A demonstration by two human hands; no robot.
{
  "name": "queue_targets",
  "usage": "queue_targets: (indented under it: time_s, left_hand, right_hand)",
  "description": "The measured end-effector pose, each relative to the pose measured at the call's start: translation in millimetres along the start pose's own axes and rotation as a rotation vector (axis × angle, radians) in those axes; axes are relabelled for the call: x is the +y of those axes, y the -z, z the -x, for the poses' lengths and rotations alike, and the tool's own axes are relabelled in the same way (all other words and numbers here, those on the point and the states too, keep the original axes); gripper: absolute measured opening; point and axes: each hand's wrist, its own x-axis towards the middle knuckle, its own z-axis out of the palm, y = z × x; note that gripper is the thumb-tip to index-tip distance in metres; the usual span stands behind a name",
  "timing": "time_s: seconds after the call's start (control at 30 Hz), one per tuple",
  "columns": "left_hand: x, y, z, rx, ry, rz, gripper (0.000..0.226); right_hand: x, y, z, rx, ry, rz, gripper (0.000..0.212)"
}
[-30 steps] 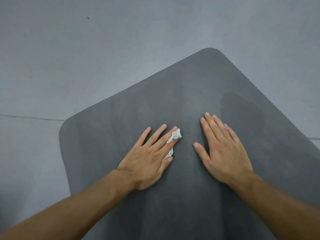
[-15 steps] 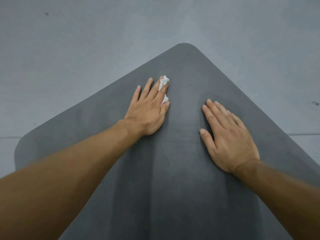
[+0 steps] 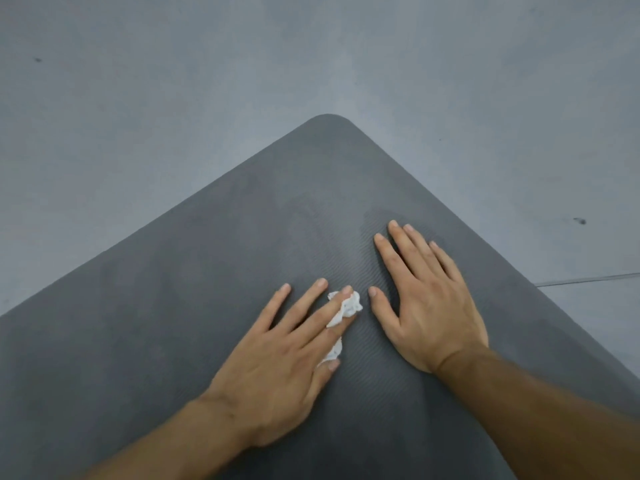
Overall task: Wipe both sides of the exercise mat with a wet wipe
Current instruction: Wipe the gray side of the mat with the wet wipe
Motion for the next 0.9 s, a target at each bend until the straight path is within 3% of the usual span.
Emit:
queue_targets:
  time_s: [0.27,0.53,0.73,0.9]
  left_hand:
    - [-80.7,15.3,-52.2,0.078,0.219,0.129,0.061]
    - [-102.6,35.2,-123.9,0.061,0.371,0.159,0.060]
    - [-34.5,20.7,-95.0,0.093,0.070,0.094,0.064]
    - [-34.1,12.5,-34.8,0.017,-0.127,0.014,0.062]
  right_hand:
    - [0.3,0.1,-0.1,-0.013,0.005,0.002,0.071]
    - [-1.3,-2.1,-0.8,0.011,0.004,0.015,0.073]
    - [-1.5,-4.3,-0.8,0.035,-0.011,0.021,0.077]
    - [-1.0,-4.4,-0.9,0.028,-0.005,0.027,0.077]
